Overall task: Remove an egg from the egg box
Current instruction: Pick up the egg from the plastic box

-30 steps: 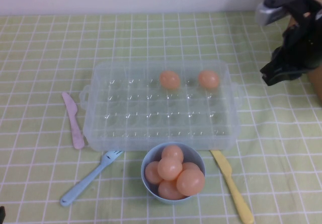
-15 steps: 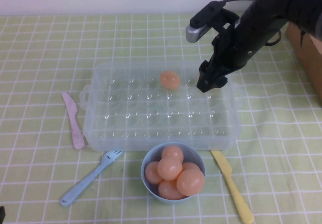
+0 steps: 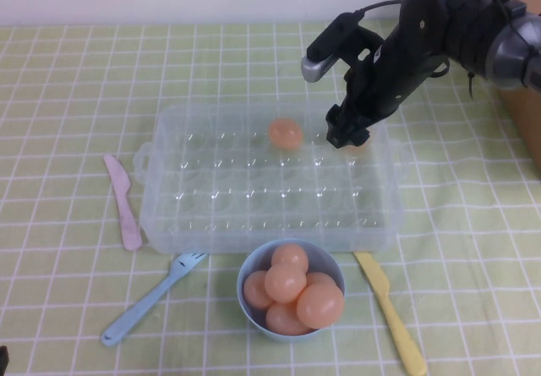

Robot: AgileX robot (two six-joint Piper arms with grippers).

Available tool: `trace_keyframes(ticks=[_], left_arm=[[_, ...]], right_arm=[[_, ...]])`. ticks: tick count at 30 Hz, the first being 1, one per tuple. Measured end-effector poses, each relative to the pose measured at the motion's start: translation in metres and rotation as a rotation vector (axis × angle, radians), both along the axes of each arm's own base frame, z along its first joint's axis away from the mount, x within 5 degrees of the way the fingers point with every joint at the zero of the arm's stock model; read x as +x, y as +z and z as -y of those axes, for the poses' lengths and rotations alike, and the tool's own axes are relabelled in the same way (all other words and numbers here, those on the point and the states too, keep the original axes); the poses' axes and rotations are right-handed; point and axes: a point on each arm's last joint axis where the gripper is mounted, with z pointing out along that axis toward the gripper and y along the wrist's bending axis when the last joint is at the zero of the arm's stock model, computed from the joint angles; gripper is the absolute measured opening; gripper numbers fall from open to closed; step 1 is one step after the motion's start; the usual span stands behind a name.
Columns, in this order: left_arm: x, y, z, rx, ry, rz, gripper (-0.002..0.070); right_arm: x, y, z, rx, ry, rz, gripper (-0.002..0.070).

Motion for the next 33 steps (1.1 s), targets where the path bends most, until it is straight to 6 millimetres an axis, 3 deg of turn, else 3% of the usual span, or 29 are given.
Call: trace_keyframes(ticks=[27,30,33], left_arm=[[0.000,0.000,0.000,0.000,0.000,0.000,-0.0005],[0.000,0.000,0.000,0.000,0.000,0.000,-0.0005],[0.000,0.000,0.000,0.000,0.000,0.000,-0.0005]], right_arm=[[0.022,-0.044,-0.001,-0.056,-0.062,0.047,0.0512],[0.022,-0.045,-0.001,-0.061,-0.061,0.046,0.0472],[0.022,-0.045,0.000,-0.069,-0.059,0.048,0.0365]])
